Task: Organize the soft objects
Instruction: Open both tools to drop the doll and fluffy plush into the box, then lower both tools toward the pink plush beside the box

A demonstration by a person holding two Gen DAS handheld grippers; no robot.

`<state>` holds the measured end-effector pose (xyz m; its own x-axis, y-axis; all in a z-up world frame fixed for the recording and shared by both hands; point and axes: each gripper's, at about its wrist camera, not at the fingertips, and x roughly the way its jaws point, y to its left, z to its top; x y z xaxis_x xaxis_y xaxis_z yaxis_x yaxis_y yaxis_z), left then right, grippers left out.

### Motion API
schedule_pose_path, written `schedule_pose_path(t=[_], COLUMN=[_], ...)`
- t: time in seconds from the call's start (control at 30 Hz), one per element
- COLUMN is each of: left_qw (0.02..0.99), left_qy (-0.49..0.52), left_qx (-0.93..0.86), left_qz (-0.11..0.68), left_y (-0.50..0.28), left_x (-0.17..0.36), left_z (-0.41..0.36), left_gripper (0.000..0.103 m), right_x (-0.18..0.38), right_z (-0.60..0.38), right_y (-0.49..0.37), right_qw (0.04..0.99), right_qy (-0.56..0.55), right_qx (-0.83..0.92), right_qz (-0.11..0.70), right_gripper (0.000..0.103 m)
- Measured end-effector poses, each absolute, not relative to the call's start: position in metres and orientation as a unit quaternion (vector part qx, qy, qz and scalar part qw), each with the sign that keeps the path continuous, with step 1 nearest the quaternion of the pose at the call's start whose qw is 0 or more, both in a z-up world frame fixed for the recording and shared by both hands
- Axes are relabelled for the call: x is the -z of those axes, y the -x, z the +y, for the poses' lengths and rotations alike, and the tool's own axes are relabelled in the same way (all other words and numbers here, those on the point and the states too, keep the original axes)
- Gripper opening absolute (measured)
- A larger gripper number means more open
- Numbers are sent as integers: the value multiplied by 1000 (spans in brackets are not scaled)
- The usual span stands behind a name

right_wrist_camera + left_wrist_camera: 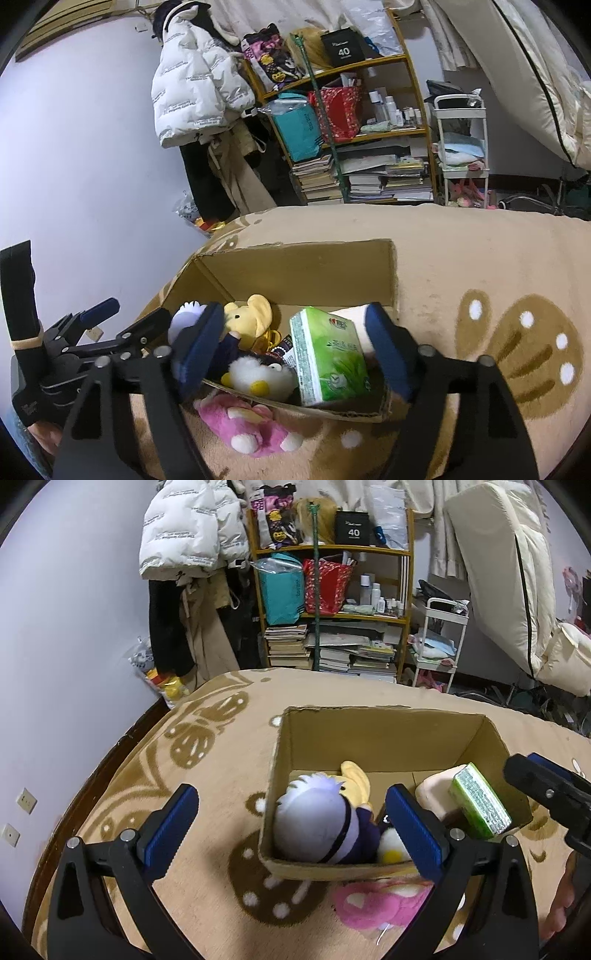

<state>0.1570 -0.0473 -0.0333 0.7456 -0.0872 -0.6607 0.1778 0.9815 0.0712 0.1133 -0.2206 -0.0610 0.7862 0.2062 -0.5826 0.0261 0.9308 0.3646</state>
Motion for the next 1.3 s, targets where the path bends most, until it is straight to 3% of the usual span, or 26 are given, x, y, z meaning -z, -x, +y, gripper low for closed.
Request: schedule_pose_path(t=[0.17, 0.83, 1.3], left_qw=[933, 912, 902], left_qy=[-58, -64, -82], left_qx=[66, 52, 50], left_qz=[348, 401, 421], left_y=[-146, -100, -97], left_x=[26, 24, 39], left_z=[-37, -15, -20], left_gripper=[100, 100, 100], right_x=[57, 51, 76], right_z=[-222, -198, -199], right_y=[-104, -59, -63], right_qw=[929, 928, 913], right_qy=[-179, -156, -170], right_qx=[-39, -37, -40], right_qz=[323, 337, 368], right_gripper=[98, 99, 99])
